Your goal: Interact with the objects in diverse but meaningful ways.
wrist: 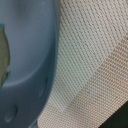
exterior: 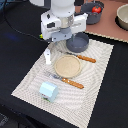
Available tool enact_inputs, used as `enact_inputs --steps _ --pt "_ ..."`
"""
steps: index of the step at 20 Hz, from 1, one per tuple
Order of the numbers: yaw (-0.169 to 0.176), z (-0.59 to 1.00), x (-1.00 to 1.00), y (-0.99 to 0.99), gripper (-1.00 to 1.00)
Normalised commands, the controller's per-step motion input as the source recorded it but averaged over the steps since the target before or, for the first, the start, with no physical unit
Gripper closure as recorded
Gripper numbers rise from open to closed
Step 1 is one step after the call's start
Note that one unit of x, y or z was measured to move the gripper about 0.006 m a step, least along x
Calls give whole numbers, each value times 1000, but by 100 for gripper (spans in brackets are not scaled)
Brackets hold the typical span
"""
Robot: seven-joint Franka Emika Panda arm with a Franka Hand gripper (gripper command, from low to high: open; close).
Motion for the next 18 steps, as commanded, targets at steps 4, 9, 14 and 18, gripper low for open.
enact_inputs --steps 4,9,14,18 --pt "0 -204 -72 264 -100" --pt "0 -17 -14 238 100" --pt "4 -1 -1 218 100" --pt "5 -44 -11 202 100"
